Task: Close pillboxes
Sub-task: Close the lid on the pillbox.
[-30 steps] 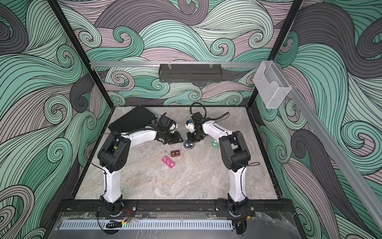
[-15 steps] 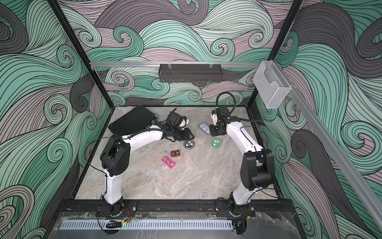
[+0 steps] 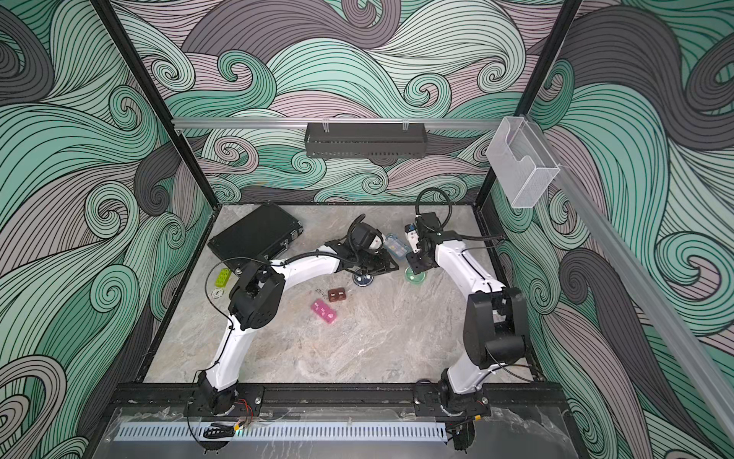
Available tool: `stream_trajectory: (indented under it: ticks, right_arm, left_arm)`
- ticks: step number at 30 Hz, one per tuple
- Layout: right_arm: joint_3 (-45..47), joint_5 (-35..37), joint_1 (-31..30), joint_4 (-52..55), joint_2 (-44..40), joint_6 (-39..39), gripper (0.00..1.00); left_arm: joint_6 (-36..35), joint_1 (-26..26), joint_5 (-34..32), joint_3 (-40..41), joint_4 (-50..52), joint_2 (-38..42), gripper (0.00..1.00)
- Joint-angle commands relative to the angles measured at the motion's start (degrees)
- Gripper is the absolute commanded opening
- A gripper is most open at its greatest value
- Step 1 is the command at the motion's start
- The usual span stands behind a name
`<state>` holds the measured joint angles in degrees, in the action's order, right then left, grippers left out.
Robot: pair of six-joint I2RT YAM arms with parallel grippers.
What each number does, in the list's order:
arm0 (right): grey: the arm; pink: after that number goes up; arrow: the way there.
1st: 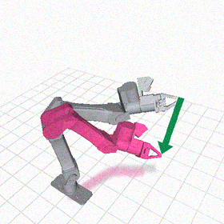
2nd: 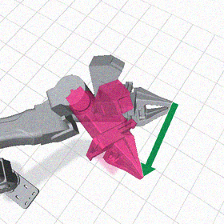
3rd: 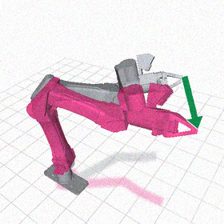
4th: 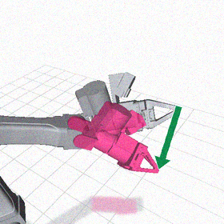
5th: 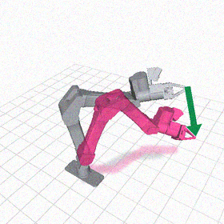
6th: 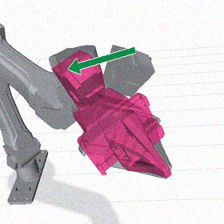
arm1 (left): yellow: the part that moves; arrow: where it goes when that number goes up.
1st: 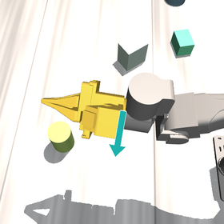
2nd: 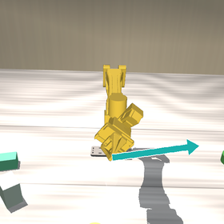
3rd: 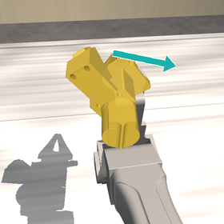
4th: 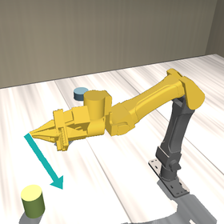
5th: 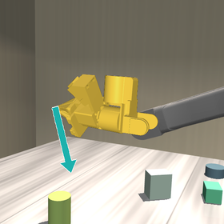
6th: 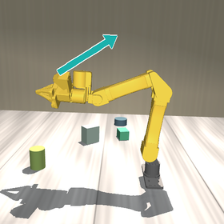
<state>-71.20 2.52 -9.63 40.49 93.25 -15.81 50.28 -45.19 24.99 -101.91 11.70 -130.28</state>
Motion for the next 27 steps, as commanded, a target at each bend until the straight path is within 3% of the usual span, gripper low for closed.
stream_trajectory:
  ticks: [1,3,6,11,19,27]
  right_arm:
    - [-1.5,-3.7,2.1,-0.1,0.8,1.3,0.44]
    - [-2.1,-6.9,3.3,-0.1,1.5,3.4,0.36]
    - [-3.1,-9.5,4.2,0.0,2.8,6.0,0.33]
    - [-3.9,-11.3,4.9,1.1,4.3,7.1,0.34]
    - [-2.5,-9.8,4.9,1.0,3.4,3.6,0.45]
    - [-4.1,-13.0,5.5,1.0,7.1,6.2,0.38]
  left_arm:
    - [3.8,-0.7,0.8,-2.4,-3.0,-1.5,0.33]
    - [4.4,-1.0,0.8,-3.4,-3.1,-2.8,0.33]
    - [5.1,-1.6,0.8,-5.3,-3.1,-4.8,0.33]
    - [5.6,-2.1,0.7,-7.7,-2.7,-7.0,0.33]
    - [5.9,-2.7,-0.1,-11.4,-0.8,-10.6,0.32]
    - [5.8,-2.8,-1.0,-12.8,0.0,-12.4,0.30]
